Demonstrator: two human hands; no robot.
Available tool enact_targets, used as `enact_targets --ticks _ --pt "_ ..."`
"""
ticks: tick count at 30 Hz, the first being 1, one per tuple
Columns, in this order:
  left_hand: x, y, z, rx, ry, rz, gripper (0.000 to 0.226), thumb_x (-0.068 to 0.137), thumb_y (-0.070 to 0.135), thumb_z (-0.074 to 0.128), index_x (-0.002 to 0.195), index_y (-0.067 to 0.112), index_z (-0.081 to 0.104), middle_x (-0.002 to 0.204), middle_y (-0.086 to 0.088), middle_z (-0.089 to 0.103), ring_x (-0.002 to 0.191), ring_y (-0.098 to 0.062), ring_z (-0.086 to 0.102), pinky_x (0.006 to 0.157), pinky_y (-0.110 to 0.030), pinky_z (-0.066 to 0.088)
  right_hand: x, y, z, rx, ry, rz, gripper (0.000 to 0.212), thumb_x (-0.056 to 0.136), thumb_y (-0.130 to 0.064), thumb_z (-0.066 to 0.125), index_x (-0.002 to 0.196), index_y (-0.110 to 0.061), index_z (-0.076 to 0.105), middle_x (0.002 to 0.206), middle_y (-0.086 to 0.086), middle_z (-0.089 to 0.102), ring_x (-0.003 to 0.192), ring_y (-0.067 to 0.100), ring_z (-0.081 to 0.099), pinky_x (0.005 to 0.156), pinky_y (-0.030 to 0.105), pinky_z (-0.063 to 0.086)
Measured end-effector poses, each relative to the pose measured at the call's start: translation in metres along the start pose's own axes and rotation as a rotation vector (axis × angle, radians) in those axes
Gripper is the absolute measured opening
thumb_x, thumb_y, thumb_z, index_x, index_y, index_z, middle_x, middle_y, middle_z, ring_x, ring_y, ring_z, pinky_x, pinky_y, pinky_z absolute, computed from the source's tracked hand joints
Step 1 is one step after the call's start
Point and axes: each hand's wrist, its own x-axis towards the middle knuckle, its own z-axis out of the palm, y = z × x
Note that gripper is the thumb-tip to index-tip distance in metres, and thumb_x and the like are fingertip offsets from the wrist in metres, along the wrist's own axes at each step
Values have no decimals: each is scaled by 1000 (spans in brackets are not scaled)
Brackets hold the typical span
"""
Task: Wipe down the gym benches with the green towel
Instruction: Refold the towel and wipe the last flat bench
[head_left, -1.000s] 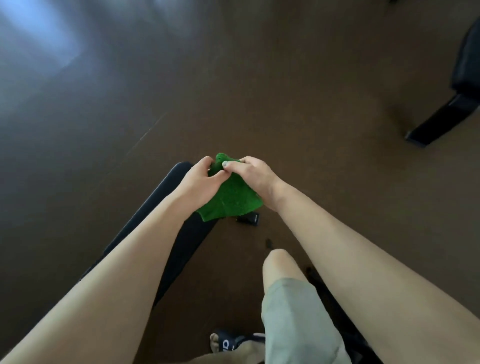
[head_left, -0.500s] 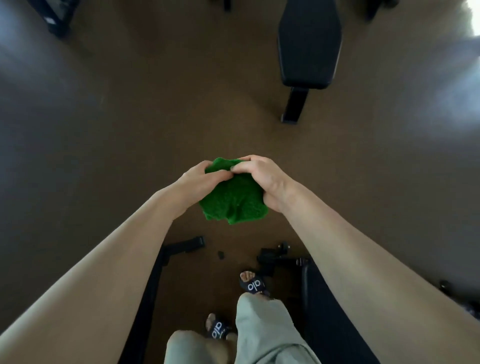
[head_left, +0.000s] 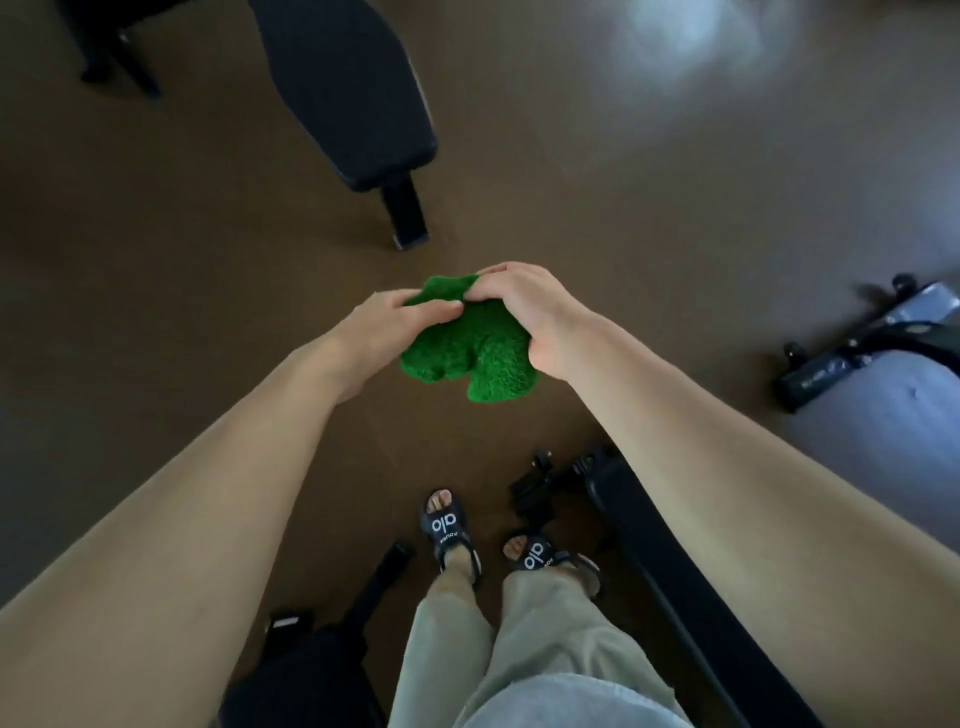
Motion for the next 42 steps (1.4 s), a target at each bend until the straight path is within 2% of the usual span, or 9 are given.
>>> enact_targets --ticks 3,6,9,14,20,24,26,33,42 --pt "28 38 2 112 -124 76 32 85 47 71 112 32 74 108 8 78 103 -14 73 105 -40 50 5 -13 -32 129 126 -24 21 90 -7 69 110 -11 74 111 18 74 98 38 75 86 63 60" --pt "52 87 19 290 -193 157 33 78 44 71 104 25 71 104 -1 77 101 -23 73 102 -49 52 6 -24 -76 270 248 -38 28 87 -13 70 115 -11 73 113 18 75 100 38 75 90 63 59" --pt "83 142 47 431 -242 233 30 86 36 72 107 16 65 107 -10 71 101 -29 69 89 -43 53 5 -38 -123 372 364 -38 38 76 -22 73 113 -14 75 113 15 76 101 37 75 96 61 57" --pt "136 235 119 628 -267 417 25 88 29 74 109 20 62 101 1 66 89 -14 62 66 -28 44 5 -59 -209 460 443 -103 30 82 -20 72 110 -9 75 108 16 78 97 36 77 94 58 58" --pt "216 341 192 699 -339 539 33 87 30 78 113 20 61 105 2 66 95 -16 64 68 -27 47 33 -107 -310 513 597 -193 19 82 -3 68 100 1 72 88 20 74 81 40 76 73 48 64" --pt "251 399 223 748 -454 540 39 91 37 73 124 24 57 112 9 58 99 -11 56 73 -26 41 42 -139 -362 592 714 -185 32 84 -3 67 114 8 67 107 27 75 92 46 75 79 63 62" --pt "270 429 234 794 -511 532 42 90 35 73 127 24 56 120 8 57 109 -15 55 83 -31 41 50 -156 -384 625 750 -182 29 84 -2 67 111 7 68 106 26 76 94 46 75 80 62 62" --pt "346 549 282 902 -665 570 43 79 19 70 121 24 58 119 -2 66 103 -24 65 90 -42 56 91 -231 -462 757 891 -235 13 85 1 67 98 -3 70 108 27 75 96 45 74 81 63 61" --pt "410 667 409 1073 -787 685 53 63 24 66 116 24 60 114 -1 68 93 -22 67 78 -37 56 116 -263 -584 1000 1065 -260 11 85 2 65 92 -6 68 105 27 75 97 45 74 79 60 63"
